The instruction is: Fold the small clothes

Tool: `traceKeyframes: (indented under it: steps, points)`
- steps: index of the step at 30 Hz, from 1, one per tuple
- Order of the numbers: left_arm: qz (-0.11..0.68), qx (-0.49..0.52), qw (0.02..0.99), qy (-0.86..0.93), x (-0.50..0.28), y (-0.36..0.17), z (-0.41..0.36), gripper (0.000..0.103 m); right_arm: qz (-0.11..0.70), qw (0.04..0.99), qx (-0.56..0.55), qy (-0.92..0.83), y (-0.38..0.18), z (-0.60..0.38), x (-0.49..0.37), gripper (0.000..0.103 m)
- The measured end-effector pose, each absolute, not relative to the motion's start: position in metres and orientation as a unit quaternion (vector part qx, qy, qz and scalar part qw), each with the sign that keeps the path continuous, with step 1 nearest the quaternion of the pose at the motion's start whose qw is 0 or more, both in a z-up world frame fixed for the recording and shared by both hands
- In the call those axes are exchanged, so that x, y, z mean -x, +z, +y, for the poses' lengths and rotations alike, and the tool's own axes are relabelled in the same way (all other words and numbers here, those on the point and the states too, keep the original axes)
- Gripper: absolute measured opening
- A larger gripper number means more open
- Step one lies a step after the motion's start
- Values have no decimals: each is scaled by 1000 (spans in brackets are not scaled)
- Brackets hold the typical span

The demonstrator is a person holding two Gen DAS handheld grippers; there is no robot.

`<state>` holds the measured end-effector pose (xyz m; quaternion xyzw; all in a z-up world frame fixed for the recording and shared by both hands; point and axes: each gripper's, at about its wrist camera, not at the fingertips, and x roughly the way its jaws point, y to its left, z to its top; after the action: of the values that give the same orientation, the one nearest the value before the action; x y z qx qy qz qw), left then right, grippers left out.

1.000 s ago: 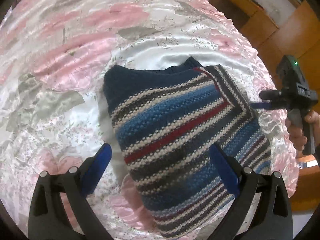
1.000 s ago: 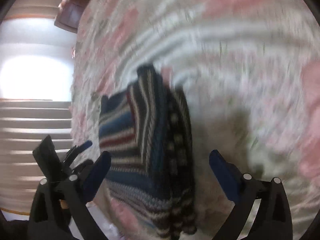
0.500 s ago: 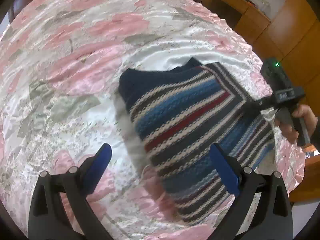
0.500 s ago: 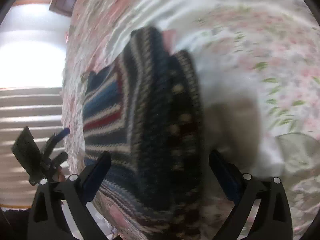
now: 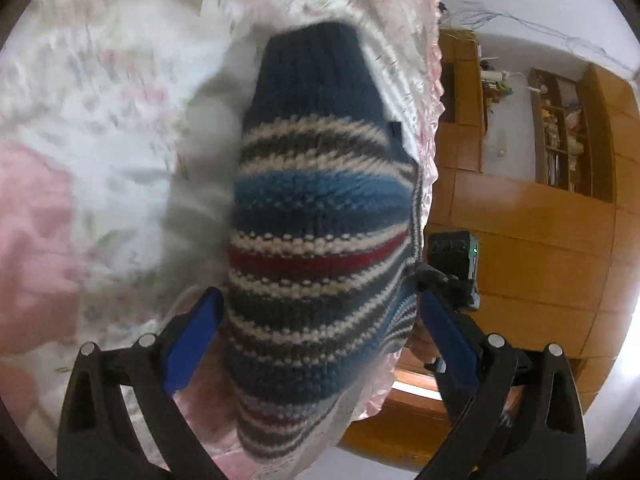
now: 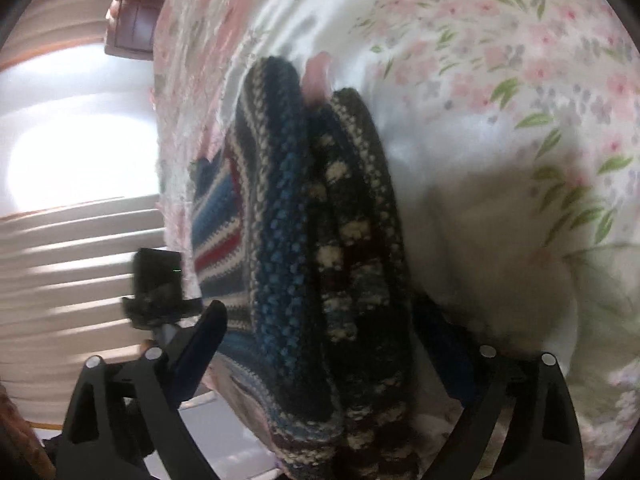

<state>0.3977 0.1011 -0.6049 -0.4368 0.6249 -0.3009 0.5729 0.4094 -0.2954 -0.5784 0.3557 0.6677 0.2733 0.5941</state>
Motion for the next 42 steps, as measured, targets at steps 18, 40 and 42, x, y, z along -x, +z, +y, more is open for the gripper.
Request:
traceKeyframes:
  steps: [18,40,42]
  points:
    - [629,445,571,-283,-387,-627,75,70,658,585,-365,302,-585,-276,-407,48]
    - [619,406,608,-286,-387,-551,113,50,607,658,-331,299,-490,-214,-367,40]
    - [614,409,613,-285,-382,-543,129,50,604,658,-329,308,-480,-194,-364,40]
